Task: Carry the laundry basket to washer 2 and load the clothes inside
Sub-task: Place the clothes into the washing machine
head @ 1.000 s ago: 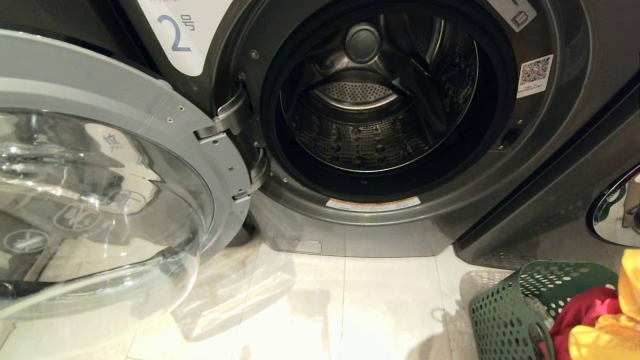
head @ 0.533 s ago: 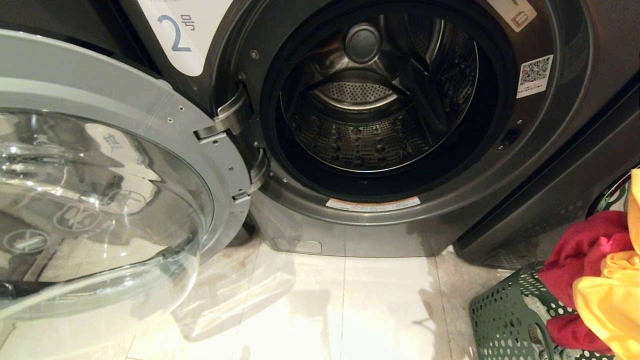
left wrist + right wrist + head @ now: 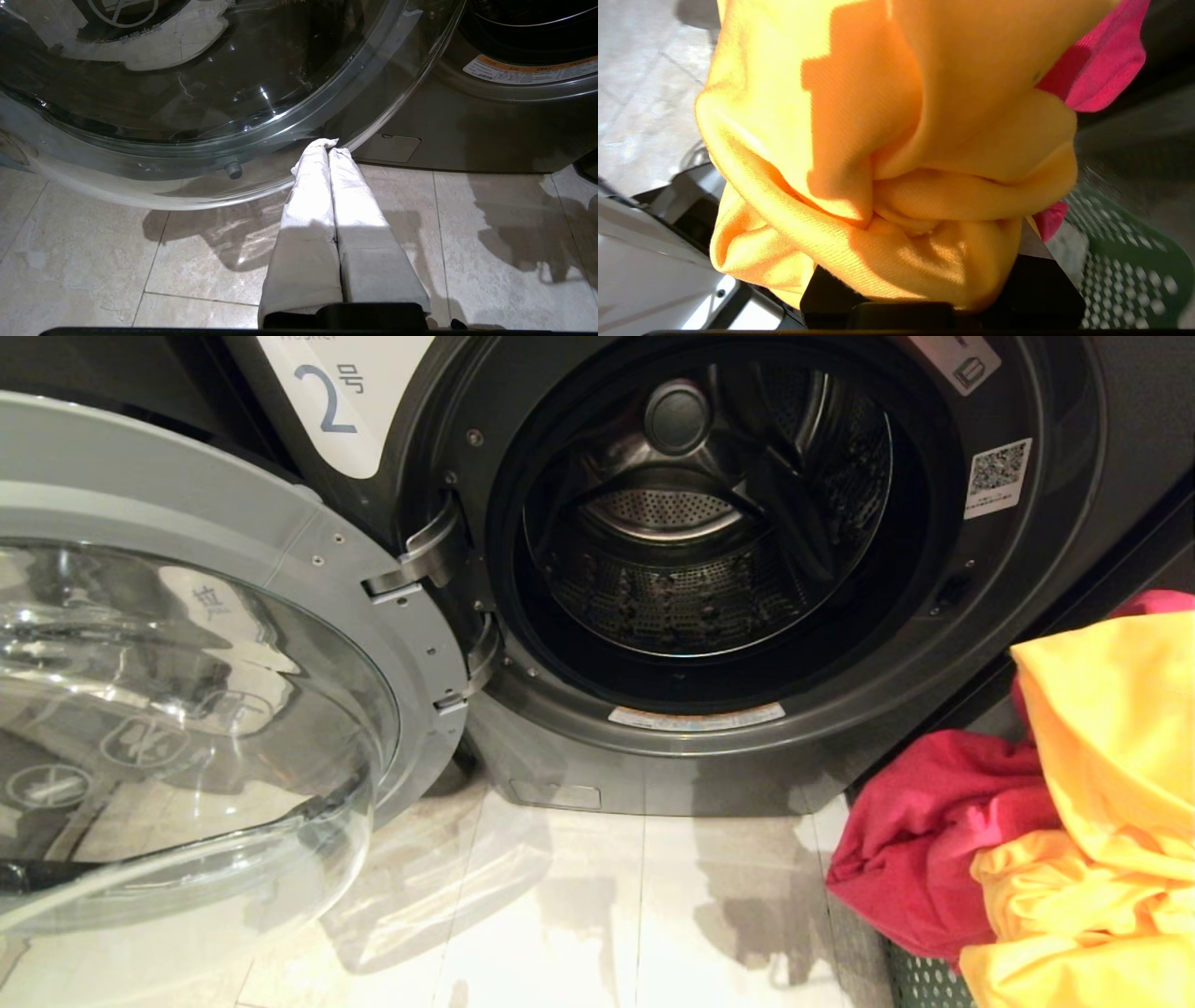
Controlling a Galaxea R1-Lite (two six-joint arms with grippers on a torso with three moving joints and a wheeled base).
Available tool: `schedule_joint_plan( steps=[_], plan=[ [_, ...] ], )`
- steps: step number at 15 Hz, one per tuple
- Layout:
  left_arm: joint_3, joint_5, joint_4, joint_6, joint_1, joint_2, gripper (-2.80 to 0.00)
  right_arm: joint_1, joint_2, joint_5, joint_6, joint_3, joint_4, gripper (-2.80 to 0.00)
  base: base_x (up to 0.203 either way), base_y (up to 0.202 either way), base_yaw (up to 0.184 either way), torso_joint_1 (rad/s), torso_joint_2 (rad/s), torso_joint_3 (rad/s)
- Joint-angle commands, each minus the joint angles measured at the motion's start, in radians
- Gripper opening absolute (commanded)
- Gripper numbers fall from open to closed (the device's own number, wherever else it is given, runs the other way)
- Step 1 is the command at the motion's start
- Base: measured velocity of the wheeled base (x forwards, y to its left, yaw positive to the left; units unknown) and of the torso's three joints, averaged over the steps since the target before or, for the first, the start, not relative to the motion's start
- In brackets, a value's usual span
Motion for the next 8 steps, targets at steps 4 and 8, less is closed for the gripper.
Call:
schedule_joint_plan(
  steps=[4, 8],
  plan=[
    [0.04, 0.0, 0.0, 0.0, 0.0, 0.0, -2.8, 0.218, 0.317, -0.165, 0.105, -0.009, -0.387, -2.8, 0.0, 0.0, 0.0, 0.0, 0.0, 0.0],
    [0.04, 0.001, -0.002, 0.0, 0.0, 0.0, -2.8, 0.265, 0.563, -0.275, 0.178, -0.014, -0.738, -2.8, 0.0, 0.0, 0.0, 0.0, 0.0, 0.0]
  ],
)
